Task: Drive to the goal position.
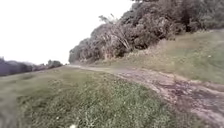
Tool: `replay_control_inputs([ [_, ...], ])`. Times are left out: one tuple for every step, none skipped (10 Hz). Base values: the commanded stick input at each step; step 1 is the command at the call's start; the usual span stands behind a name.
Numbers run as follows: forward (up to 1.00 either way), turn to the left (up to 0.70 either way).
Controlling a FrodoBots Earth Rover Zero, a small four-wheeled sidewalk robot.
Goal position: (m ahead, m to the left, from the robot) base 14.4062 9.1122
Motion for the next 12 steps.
replay_control_inputs([
  [0.7, 0.0],
  [0.7, 0.0],
  [0.7, 0.0],
  [0.7, 0.0],
  [0.7, 0.0],
  [0.7, 0.0],
  [0.7, 0.0],
  [0.7, 0.0],
  [0.7, 0.0],
  [0.7, 0.0],
  [0.7, 0.0],
  [0.7, 0.0],
])
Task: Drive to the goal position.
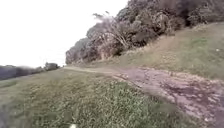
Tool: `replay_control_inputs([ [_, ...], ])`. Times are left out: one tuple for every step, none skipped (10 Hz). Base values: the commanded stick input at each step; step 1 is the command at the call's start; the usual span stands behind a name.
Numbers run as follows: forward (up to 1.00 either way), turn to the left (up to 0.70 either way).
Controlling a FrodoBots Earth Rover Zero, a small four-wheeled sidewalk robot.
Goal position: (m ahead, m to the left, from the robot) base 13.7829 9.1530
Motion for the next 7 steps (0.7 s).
replay_control_inputs([
  [0.7, 0.0],
  [0.7, 0.0],
  [0.7, 0.0],
  [0.7, 0.0],
  [0.7, 0.0],
  [0.7, 0.0],
  [0.7, 0.0],
])
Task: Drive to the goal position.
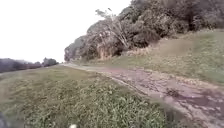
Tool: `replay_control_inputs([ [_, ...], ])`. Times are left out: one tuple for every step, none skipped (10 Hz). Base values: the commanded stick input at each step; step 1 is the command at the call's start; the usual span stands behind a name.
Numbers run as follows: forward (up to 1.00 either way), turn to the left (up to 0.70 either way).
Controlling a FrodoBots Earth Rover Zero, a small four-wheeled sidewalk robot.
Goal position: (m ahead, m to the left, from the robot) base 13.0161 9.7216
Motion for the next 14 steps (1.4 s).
replay_control_inputs([
  [0.7, 0.0],
  [0.7, 0.0],
  [0.7, 0.0],
  [0.7, 0.0],
  [0.7, 0.0],
  [0.7, 0.0],
  [0.7, 0.0],
  [0.7, 0.0],
  [0.7, 0.0],
  [0.7, 0.13],
  [0.7, 0.28],
  [0.7, 0.35],
  [0.7, 0.35],
  [0.7, 0.35],
])
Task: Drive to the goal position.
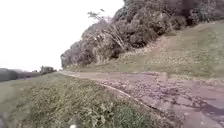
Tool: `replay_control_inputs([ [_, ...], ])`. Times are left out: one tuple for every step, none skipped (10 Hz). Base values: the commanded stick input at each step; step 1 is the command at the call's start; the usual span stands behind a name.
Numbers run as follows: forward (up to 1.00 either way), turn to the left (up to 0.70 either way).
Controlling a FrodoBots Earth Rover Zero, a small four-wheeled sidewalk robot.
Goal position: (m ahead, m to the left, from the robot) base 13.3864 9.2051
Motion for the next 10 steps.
replay_control_inputs([
  [0.7, 0.35],
  [0.7, 0.35],
  [0.7, 0.35],
  [0.7, 0.35],
  [0.7, 0.35],
  [0.7, 0.35],
  [0.7, 0.35],
  [0.7, 0.35],
  [0.7, 0.02],
  [0.7, 0.01],
])
